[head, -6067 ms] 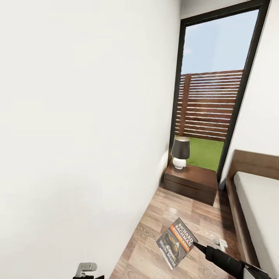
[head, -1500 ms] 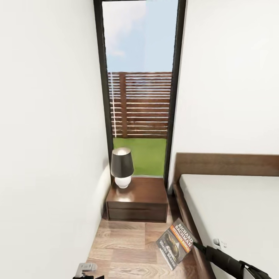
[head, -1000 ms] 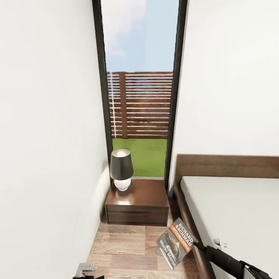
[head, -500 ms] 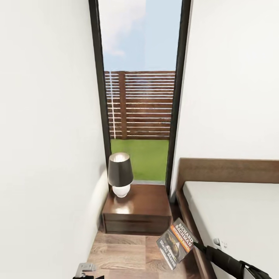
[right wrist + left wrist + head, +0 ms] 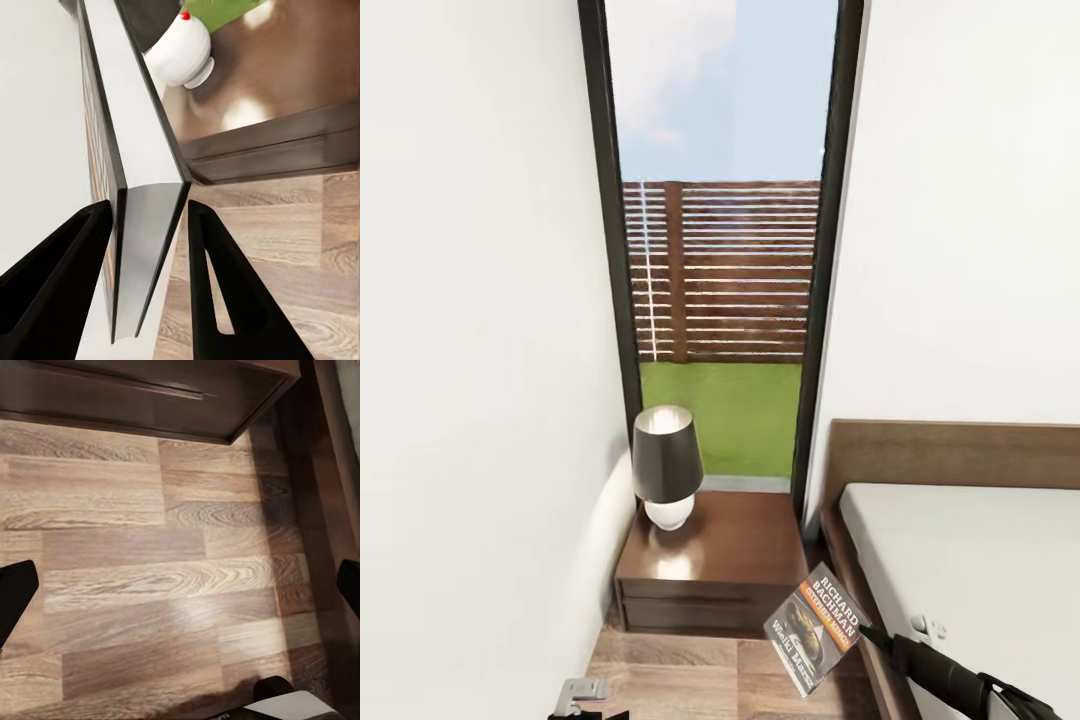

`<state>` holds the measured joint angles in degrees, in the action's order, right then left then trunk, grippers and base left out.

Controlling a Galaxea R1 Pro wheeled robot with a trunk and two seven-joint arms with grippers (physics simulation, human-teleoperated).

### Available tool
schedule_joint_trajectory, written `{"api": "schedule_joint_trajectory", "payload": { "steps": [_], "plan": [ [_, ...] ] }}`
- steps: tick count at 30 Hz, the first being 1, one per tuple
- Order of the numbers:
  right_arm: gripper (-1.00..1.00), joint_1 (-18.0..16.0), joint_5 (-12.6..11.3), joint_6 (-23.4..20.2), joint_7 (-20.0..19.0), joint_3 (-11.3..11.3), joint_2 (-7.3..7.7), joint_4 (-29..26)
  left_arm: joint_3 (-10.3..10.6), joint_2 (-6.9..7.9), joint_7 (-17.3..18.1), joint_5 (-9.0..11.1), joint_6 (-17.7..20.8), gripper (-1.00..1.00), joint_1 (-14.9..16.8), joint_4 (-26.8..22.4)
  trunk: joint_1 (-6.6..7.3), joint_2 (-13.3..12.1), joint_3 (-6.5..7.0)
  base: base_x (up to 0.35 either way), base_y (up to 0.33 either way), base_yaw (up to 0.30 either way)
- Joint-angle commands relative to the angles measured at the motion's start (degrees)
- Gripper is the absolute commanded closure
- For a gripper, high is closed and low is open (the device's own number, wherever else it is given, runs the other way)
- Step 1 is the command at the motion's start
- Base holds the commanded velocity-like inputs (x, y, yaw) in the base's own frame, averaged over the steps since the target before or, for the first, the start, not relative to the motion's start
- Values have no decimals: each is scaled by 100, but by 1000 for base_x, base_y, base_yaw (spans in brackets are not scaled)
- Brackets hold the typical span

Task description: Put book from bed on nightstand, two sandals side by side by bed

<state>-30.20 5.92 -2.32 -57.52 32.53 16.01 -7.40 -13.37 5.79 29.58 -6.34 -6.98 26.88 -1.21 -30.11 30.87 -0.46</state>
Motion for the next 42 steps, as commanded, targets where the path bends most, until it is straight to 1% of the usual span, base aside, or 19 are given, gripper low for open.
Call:
{"api": "schedule_joint_trajectory", "payload": {
  "steps": [1,14,23,26,42],
  "plan": [
    [100,-3,51,-23,-21,77,-1,-7,-43,1,11,-60,-32,-100,5,6,-5,5,-5,327,0,0],
    [100,-3,53,-23,-22,78,-1,-7,-43,1,11,-60,-32,-100,3,7,-5,5,-5,316,0,0],
    [100,-3,53,-24,-23,78,-1,-7,-49,2,12,-60,-32,-100,5,7,-5,5,-5,33,0,0],
    [100,-3,54,-23,-23,78,-1,-7,-45,1,12,-60,-32,-100,4,7,-5,5,-5,205,0,0],
    [100,-3,55,-23,-23,78,-1,-7,-47,1,12,-60,-32,-100,3,7,-5,5,-5,310,0,0]
  ]
}}
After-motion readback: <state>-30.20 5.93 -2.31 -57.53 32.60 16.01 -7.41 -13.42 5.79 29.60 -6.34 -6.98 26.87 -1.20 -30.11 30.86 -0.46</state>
